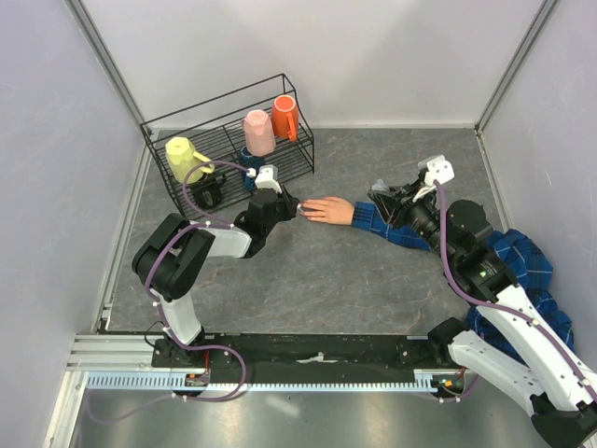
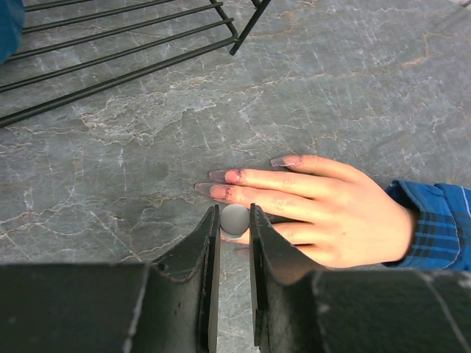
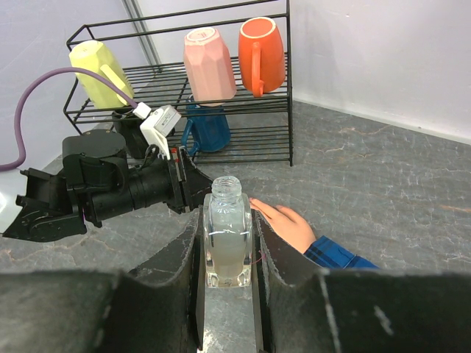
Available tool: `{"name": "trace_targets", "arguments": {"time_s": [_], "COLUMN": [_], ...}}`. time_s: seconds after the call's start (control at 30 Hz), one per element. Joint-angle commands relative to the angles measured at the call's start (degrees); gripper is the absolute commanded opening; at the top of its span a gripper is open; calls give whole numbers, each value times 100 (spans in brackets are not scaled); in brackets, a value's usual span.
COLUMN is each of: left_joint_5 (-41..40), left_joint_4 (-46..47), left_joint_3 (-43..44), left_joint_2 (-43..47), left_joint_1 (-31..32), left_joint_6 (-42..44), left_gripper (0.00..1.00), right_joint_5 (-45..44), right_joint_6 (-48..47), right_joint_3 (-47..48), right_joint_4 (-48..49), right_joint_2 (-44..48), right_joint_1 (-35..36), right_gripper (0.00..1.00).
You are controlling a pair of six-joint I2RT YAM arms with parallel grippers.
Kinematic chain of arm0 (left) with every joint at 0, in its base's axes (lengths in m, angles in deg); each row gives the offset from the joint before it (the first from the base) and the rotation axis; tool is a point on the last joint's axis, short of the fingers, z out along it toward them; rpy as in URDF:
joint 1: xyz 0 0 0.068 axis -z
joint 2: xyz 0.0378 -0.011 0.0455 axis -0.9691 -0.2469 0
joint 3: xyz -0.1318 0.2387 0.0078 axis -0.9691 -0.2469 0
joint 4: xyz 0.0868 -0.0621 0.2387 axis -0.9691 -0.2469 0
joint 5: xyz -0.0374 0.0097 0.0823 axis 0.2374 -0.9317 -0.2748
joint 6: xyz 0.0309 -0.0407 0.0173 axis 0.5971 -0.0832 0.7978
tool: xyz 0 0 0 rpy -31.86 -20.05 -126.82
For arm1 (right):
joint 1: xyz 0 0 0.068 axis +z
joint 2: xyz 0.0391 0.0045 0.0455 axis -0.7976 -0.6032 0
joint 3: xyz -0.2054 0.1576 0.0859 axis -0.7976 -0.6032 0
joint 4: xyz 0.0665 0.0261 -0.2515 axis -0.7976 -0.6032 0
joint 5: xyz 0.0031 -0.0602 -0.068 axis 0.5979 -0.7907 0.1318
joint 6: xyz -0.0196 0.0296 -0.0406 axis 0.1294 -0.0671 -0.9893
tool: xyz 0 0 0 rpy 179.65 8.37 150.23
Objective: Paint the nails
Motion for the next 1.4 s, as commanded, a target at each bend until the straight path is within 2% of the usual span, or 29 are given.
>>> {"name": "trace_targets", "arguments": {"time_s": [0.0,1.37], "left_joint_5": [-220,-281], "left_joint_4": [43,-202], "left_joint_3": [181,287], "left_joint_2": [-58,-181], "left_joint_1": [-6,-6], "left_joint_6": [118,21], "left_gripper": [2,2], "right_joint_5": [79,115], "right_joint_6": [46,46], "right_joint_3": [-8,1], "right_joint_4": [233,225], "right_joint_2": [40,48], "right_joint_1": [4,4], "right_gripper": [0,0]}}
